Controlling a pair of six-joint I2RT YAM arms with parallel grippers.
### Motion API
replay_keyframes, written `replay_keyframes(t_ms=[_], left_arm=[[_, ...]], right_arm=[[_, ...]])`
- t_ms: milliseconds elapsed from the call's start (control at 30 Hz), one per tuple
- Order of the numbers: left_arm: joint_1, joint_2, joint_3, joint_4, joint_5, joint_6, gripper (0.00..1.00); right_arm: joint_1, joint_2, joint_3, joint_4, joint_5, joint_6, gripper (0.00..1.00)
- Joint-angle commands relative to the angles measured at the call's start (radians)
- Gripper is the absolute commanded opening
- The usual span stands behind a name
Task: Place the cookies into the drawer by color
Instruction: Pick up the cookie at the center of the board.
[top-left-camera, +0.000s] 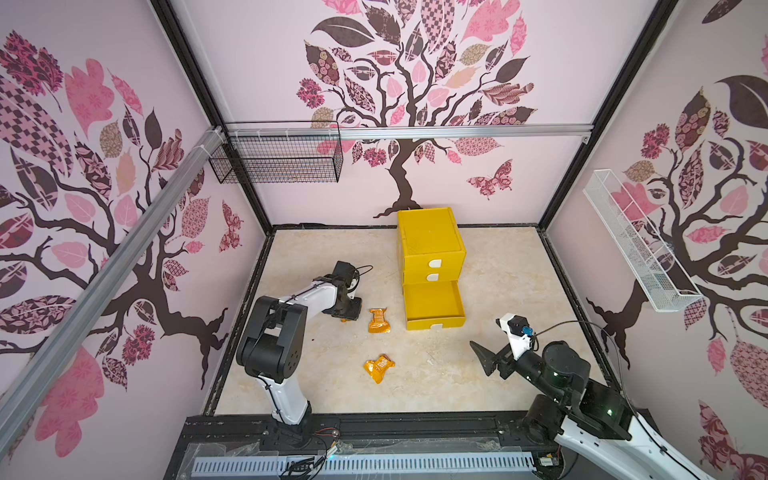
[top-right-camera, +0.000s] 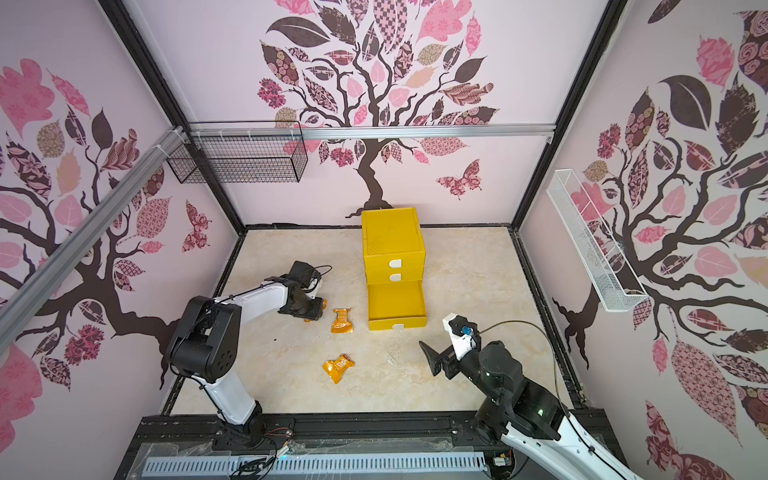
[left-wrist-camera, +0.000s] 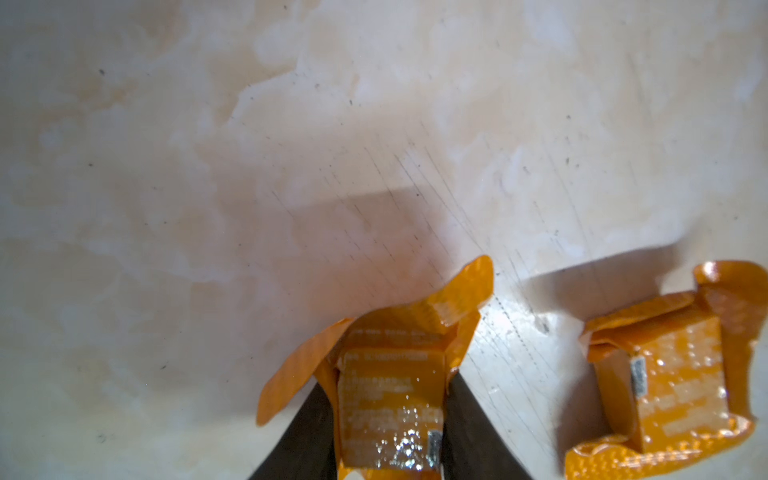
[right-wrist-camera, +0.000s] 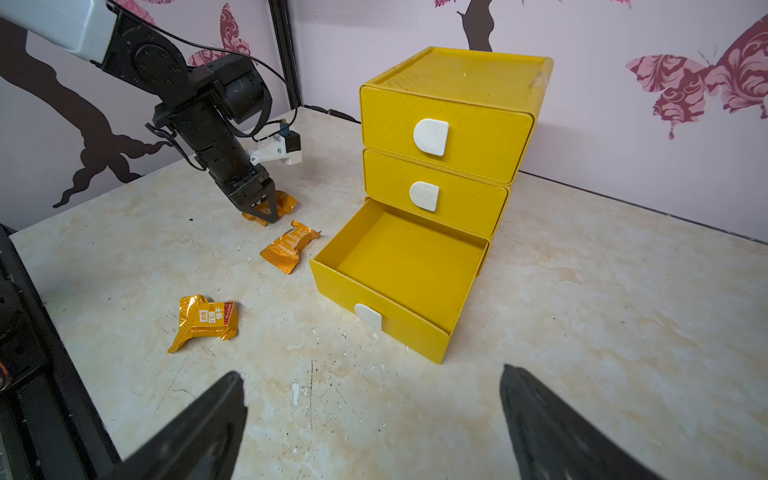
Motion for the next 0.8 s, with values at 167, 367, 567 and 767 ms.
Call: replay_keyframes(t_ms=[167,367,567,767], left_arm=[[-0.01,-0.08,0.005,0.003,0.025,0.038,0.32],[-0.06,-0.143,0.064,-0.044,0.01,0.09,0.27],[-0.118,-0.173,0.16,-0.112,-0.008,0.129,0.26],[-0.202,-0.189,0.215,-0.07,0.056,0.17,0.26]], right_arm=[[-0.017,-0.02,-0.003,0.017,-0.013,-0.006,0.99],[-0.017,-0.017,-0.003,0.019,-0.01,-0.006,0.99],[-0.018,-0.017,-0.006,0.018,-0.023,-0.01,0.99],[-0.018,-0.021,-0.007,0.016,-0.047,-0.019,0.99]])
